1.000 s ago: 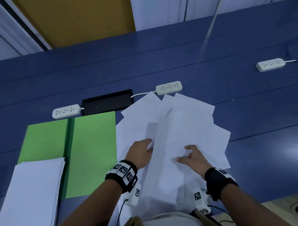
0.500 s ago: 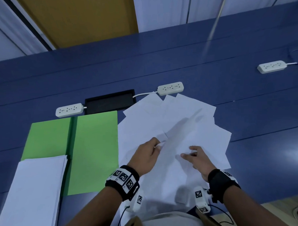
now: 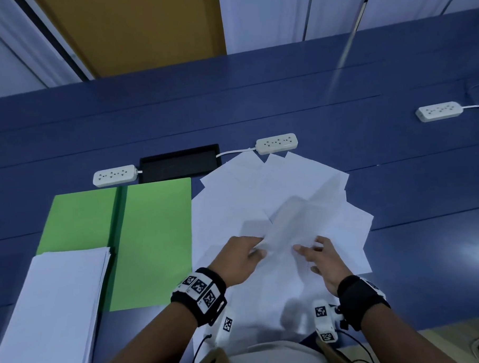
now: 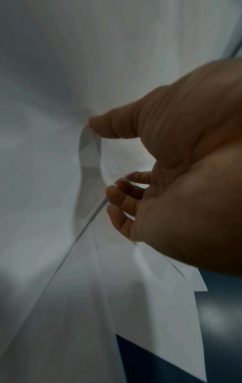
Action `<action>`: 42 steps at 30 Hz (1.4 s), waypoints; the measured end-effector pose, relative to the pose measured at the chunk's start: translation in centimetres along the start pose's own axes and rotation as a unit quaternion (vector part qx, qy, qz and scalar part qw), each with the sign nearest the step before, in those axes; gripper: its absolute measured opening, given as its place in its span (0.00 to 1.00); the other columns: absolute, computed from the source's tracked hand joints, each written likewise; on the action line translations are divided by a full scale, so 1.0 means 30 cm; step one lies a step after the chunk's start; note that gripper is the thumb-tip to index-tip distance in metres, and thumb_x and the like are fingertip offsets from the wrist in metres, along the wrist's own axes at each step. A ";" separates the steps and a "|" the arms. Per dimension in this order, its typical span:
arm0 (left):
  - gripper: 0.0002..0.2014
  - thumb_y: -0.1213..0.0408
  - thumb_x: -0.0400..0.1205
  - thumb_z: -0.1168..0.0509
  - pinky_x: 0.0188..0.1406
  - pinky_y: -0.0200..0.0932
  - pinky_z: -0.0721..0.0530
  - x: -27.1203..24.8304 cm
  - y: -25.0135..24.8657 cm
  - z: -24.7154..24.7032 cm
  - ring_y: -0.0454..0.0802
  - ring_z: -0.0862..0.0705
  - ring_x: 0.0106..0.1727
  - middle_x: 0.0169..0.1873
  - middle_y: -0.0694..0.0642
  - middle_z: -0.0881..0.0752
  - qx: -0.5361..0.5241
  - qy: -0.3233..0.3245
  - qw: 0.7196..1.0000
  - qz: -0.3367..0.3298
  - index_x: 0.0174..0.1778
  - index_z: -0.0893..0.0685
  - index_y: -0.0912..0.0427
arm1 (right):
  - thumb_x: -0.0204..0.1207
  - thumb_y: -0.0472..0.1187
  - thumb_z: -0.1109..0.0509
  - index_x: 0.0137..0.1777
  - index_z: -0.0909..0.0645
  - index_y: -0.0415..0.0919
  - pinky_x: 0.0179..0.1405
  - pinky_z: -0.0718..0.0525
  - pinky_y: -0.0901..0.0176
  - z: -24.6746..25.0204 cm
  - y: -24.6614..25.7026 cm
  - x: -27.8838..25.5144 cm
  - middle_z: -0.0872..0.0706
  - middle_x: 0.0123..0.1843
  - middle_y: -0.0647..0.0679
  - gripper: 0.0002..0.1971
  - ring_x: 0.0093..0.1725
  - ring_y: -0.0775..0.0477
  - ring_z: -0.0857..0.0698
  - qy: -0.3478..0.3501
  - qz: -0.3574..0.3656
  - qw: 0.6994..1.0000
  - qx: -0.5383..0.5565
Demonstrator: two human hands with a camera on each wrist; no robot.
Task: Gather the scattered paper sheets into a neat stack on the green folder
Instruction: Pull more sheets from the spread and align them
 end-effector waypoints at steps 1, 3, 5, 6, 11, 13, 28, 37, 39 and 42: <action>0.10 0.58 0.89 0.34 0.58 0.36 0.19 -0.007 -0.011 0.010 0.39 0.13 0.56 0.53 0.40 0.09 -0.034 0.024 0.999 0.001 0.62 0.09 0.50 | 0.68 0.50 0.10 0.78 0.28 0.49 0.61 0.21 0.49 0.005 0.011 -0.008 0.18 0.71 0.46 0.42 0.69 0.44 0.17 0.002 0.002 1.000 0.026; 0.08 0.59 0.88 0.33 0.64 0.39 0.18 -0.029 -0.036 0.033 0.38 0.12 0.58 0.55 0.42 0.07 -0.126 0.069 0.990 0.017 0.59 0.08 0.49 | 0.58 0.52 0.08 0.72 0.22 0.48 0.60 0.22 0.49 0.006 0.049 -0.027 0.13 0.66 0.48 0.42 0.64 0.46 0.14 0.035 0.024 0.997 0.071; 0.08 0.65 0.89 0.33 0.66 0.40 0.18 -0.056 -0.062 0.063 0.42 0.11 0.59 0.57 0.48 0.07 -0.229 0.091 0.968 0.037 0.59 0.09 0.55 | 0.57 0.48 0.09 0.62 0.15 0.49 0.61 0.22 0.49 -0.007 0.097 -0.059 0.09 0.58 0.52 0.32 0.62 0.46 0.13 0.084 0.043 0.991 0.095; 0.09 0.67 0.89 0.33 0.67 0.41 0.18 -0.065 -0.060 0.072 0.44 0.11 0.61 0.60 0.51 0.07 -0.268 0.102 0.957 0.047 0.61 0.09 0.60 | 0.60 0.44 0.10 0.58 0.12 0.50 0.62 0.22 0.49 -0.017 0.123 -0.073 0.08 0.57 0.52 0.25 0.62 0.45 0.13 0.105 0.047 0.987 0.112; 0.34 0.27 0.76 0.30 0.78 0.45 0.26 -0.130 0.081 0.075 0.40 0.21 0.78 0.70 0.37 0.14 -0.372 0.089 0.900 0.209 0.73 0.17 0.44 | 0.77 0.30 0.24 0.40 0.09 0.42 0.55 0.09 0.59 -0.037 0.210 -0.099 0.06 0.49 0.43 0.07 0.54 0.45 0.08 0.151 0.067 0.971 0.171; 0.40 0.21 0.80 0.50 0.78 0.52 0.29 -0.106 0.129 0.074 0.45 0.22 0.77 0.75 0.45 0.17 -0.466 0.068 0.858 0.207 0.76 0.18 0.45 | 0.83 0.23 0.35 0.30 0.15 0.43 0.50 0.10 0.59 -0.012 0.210 -0.075 0.08 0.41 0.44 0.22 0.50 0.44 0.09 0.126 0.056 0.974 0.181; 0.40 0.49 0.75 0.21 0.69 0.58 0.21 0.041 0.418 0.070 0.60 0.16 0.67 0.65 0.56 0.17 0.230 0.008 0.918 0.323 0.78 0.36 0.52 | 0.74 0.23 0.44 0.52 0.19 0.33 0.64 0.20 0.48 0.056 0.076 -0.081 0.12 0.53 0.39 0.14 0.58 0.38 0.16 -0.025 0.012 0.992 0.123; 0.13 0.60 0.85 0.27 0.57 0.41 0.17 0.098 0.173 0.223 0.47 0.18 0.52 0.51 0.49 0.16 -0.155 -0.204 0.958 0.125 0.65 0.16 0.50 | 0.68 0.34 0.33 0.40 0.25 0.41 0.51 0.28 0.51 0.094 0.117 -0.073 0.20 0.41 0.45 0.04 0.45 0.45 0.23 -0.031 0.032 0.998 -0.040; 0.29 0.47 0.80 0.23 0.60 0.42 0.17 0.110 0.194 0.206 0.47 0.18 0.60 0.59 0.49 0.17 -0.368 -0.203 0.895 0.149 0.76 0.22 0.43 | 0.60 0.45 0.29 0.43 0.25 0.45 0.52 0.30 0.50 0.097 0.097 -0.030 0.23 0.44 0.46 0.12 0.47 0.45 0.24 -0.025 0.029 0.995 -0.087; 0.53 0.30 0.67 0.21 0.74 0.59 0.18 0.086 0.277 0.068 0.60 0.18 0.74 0.77 0.56 0.21 -0.487 -0.124 0.825 0.258 0.86 0.34 0.45 | 0.70 0.46 0.28 0.56 0.19 0.35 0.60 0.22 0.44 0.064 0.094 -0.019 0.35 0.61 0.55 0.19 0.56 0.33 0.17 -0.016 0.019 0.988 -0.154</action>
Point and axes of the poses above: each hand's wrist, its own x-axis towards the middle knuckle, its own z-axis out of the back of the hand, y = z × x, the point moved 7 cm from there along x, towards the middle knuckle
